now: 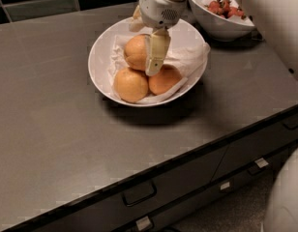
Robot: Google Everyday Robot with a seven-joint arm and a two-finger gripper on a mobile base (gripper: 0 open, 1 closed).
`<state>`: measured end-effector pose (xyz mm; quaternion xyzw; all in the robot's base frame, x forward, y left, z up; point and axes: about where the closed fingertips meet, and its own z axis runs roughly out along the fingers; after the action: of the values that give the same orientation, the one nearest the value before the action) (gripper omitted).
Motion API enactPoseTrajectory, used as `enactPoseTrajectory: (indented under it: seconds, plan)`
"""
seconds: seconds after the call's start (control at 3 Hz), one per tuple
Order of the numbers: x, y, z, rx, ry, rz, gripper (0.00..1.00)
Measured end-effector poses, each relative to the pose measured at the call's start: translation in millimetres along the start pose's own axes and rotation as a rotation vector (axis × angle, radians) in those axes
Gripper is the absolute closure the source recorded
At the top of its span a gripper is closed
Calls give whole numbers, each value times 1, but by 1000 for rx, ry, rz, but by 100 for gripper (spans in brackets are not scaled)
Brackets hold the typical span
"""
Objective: Pick orange from white bowl
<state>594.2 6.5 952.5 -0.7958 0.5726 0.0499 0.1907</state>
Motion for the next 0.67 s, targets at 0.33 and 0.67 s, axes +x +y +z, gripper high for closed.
enactPoseTrajectory:
  seconds: [0.33, 0.67]
  plan:
    - [-1, 0, 5, -15, -7, -5, 18]
    - [1, 0, 9, -26, -13, -4, 21]
